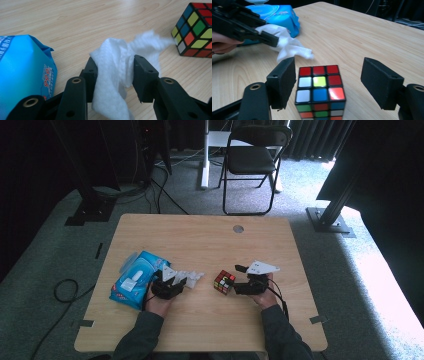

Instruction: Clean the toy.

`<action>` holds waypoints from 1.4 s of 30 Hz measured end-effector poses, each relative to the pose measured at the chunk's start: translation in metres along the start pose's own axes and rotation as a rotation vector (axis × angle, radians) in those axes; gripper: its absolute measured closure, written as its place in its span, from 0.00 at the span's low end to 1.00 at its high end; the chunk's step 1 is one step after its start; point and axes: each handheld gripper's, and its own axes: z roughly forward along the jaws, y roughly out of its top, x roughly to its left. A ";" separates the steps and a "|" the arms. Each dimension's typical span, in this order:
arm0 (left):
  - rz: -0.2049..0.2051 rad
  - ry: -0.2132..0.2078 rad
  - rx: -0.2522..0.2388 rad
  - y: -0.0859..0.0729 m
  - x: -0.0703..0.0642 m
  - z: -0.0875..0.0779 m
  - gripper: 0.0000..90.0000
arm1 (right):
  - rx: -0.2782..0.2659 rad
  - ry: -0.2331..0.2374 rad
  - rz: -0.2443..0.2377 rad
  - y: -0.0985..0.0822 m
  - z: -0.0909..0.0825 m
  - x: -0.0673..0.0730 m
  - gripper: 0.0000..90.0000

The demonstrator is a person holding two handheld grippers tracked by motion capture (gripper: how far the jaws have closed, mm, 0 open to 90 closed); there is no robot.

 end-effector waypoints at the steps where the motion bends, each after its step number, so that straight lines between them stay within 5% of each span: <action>1: -0.002 0.001 -0.003 0.000 0.000 -0.001 0.64 | -0.004 -0.005 0.002 0.000 -0.001 -0.001 0.31; 18: -0.058 -0.035 -0.054 0.003 0.011 -0.024 0.36 | -0.011 -0.055 0.035 -0.003 -0.006 -0.013 0.32; 28: -0.063 0.002 -0.037 0.005 0.011 -0.022 0.17 | -0.009 -0.053 0.033 -0.003 -0.006 -0.013 0.32; 34: -0.032 0.038 -0.037 0.007 0.009 -0.023 0.17 | -0.007 -0.053 0.033 -0.003 -0.006 -0.012 0.32; 42: -0.005 0.090 0.056 0.007 0.012 -0.017 0.17 | -0.007 -0.052 0.032 -0.003 -0.006 -0.012 0.32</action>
